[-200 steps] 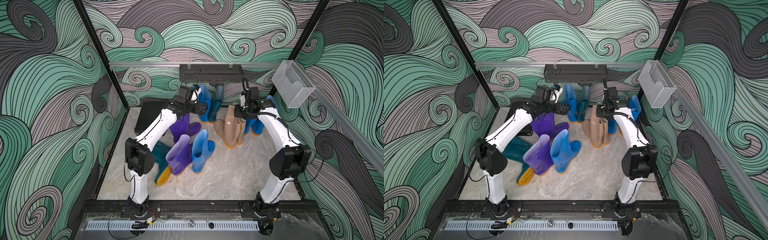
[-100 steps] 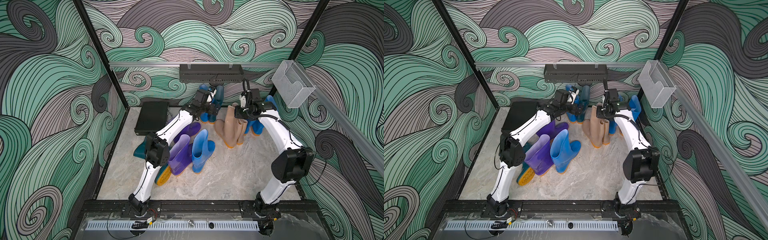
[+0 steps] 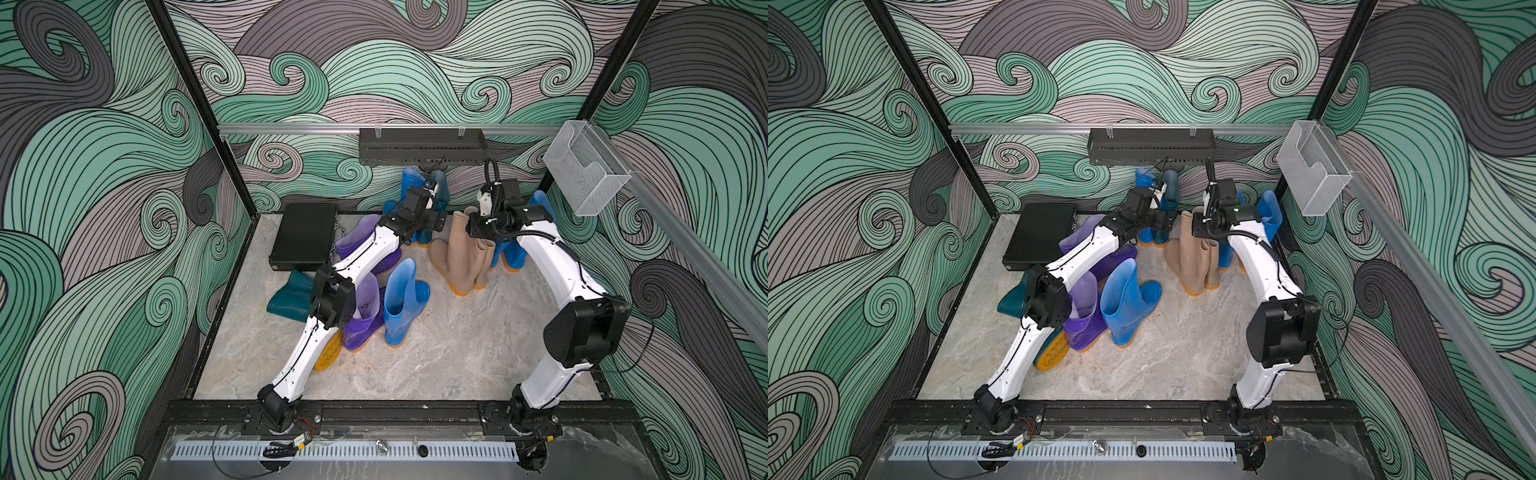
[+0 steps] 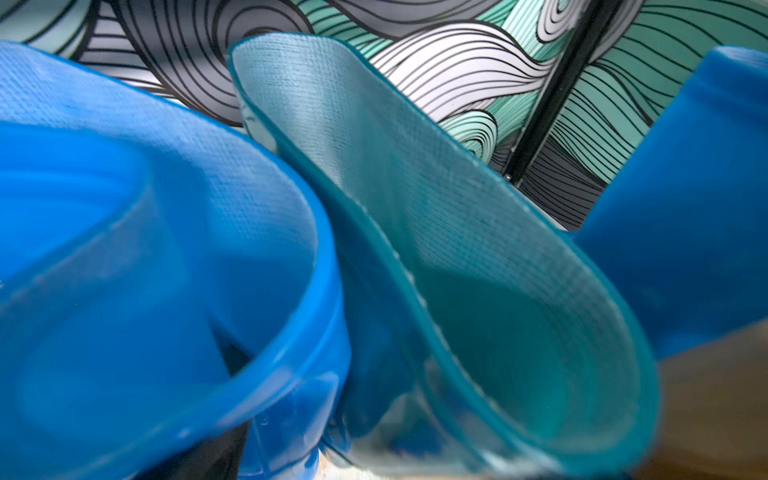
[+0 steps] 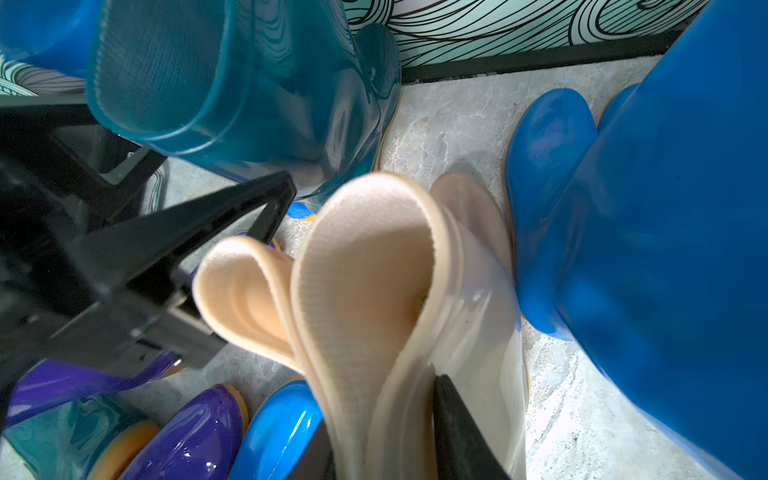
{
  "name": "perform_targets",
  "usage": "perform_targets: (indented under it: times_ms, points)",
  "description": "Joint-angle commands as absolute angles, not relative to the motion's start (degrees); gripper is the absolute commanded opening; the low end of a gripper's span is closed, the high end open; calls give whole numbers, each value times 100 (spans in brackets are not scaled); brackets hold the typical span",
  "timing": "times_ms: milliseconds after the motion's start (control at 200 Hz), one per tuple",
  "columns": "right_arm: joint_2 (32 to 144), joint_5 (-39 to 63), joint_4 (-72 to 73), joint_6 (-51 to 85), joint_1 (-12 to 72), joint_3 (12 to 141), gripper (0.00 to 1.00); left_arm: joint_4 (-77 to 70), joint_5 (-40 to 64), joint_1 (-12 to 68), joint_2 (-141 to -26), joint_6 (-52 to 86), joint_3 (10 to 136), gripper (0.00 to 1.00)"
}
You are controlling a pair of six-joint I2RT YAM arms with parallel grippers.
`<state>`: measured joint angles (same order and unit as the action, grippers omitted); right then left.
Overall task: Match and arrange rain boots in pairs
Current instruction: Move a pair of rain boots to the center of the board.
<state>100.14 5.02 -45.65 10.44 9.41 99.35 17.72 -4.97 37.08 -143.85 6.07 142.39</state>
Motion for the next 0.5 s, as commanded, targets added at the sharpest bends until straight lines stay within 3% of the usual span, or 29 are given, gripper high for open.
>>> perform_targets:
  times_ms: [0, 125, 220, 325, 495]
  points:
    - [10094, 652, -4653, 1027, 1000, 9817, 25, 1518, -857, 3648, -14823, 769, 14692, 86]
    - [10079, 653, -4663, 1075, 1009, 9823, 14, 1643, -1222, 3597, -14956, 855, 14958, 33]
    - [10099, 620, -4657, 1096, 1010, 9873, 7, 1796, -1421, 3553, -14736, 708, 14840, 1]
    - [10175, 578, -4647, 1150, 1002, 10018, 0, 1810, -1783, 3492, -14127, 438, 14173, 0]
    - [10185, 409, -4592, 1439, 961, 10197, 0, 1248, -2578, 3297, -12787, 48, 12432, 0]
